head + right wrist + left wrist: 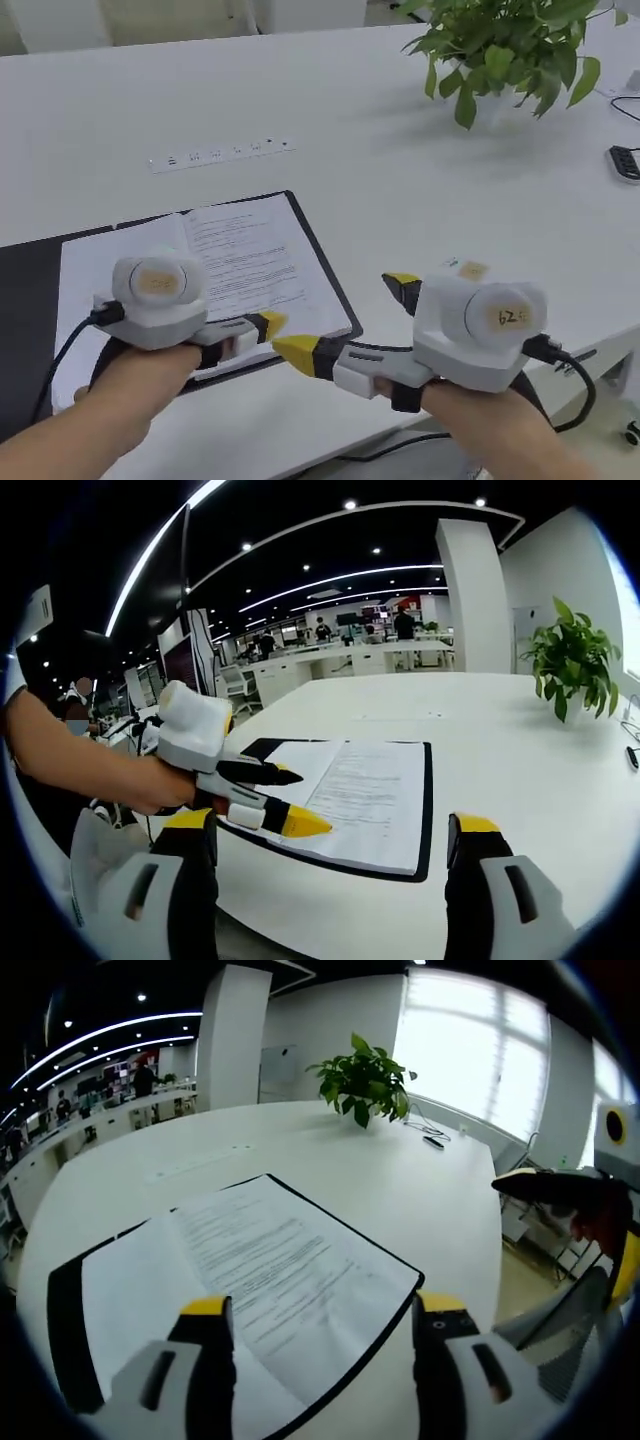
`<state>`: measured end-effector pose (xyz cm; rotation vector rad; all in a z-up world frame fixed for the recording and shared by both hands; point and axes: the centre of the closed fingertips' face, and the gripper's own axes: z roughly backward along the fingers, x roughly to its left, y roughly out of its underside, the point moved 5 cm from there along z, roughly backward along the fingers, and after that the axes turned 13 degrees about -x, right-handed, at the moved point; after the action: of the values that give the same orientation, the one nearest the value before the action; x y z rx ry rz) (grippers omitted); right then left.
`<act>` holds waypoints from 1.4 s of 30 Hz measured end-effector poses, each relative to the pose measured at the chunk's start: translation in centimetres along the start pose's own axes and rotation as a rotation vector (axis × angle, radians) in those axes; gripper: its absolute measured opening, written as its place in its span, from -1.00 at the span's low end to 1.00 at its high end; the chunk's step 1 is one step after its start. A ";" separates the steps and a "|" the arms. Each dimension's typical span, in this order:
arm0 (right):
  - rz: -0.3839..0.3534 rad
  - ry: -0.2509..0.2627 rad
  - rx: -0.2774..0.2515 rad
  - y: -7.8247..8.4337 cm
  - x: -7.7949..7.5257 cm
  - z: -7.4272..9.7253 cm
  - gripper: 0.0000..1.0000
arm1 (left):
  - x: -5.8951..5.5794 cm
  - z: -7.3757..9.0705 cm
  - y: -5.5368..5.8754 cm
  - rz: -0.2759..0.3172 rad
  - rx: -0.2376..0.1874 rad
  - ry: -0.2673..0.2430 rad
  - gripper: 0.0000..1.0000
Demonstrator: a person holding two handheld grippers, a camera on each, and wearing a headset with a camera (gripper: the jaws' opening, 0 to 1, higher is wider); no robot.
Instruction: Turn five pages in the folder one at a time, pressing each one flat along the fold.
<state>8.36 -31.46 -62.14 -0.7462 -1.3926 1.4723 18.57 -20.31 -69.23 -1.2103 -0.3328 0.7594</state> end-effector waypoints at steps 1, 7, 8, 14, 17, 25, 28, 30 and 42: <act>-0.001 0.000 0.001 0.0 0.0 0.0 0.90 | -0.1 -0.2 0.1 0.001 -0.004 0.002 0.44; -0.011 0.004 0.006 0.3 -0.2 0.1 0.89 | -0.6 -2.2 0.7 -0.009 -0.005 0.012 0.39; -0.010 0.004 0.005 0.3 -0.3 0.2 0.89 | -0.7 -2.4 0.8 -0.009 -0.004 0.015 0.38; -0.011 0.004 0.008 0.5 -0.5 0.1 0.88 | -1.4 -3.5 1.7 -0.035 0.001 0.023 0.32; -0.017 0.006 0.008 0.6 -0.6 0.1 0.88 | -1.5 -4.0 2.1 -0.058 0.001 0.019 0.31; -0.028 0.009 0.016 0.9 -0.8 0.1 0.87 | -1.7 -5.8 3.1 -0.075 -0.012 0.000 0.19; -0.030 0.012 0.015 0.9 -1.0 0.2 0.86 | -2.0 -6.1 3.5 -0.071 -0.003 -0.009 0.17; -0.032 0.013 0.013 0.8 -1.0 0.2 0.86 | -2.0 -6.3 3.9 -0.065 0.005 -0.020 0.18; -0.041 0.016 0.017 1.0 -1.2 0.3 0.85 | -2.0 -6.2 4.9 -0.112 -0.050 -0.066 0.10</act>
<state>8.25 -32.55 -63.29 -0.7131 -1.3740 1.4415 19.21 -25.39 -75.63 -1.2053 -0.4724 0.6979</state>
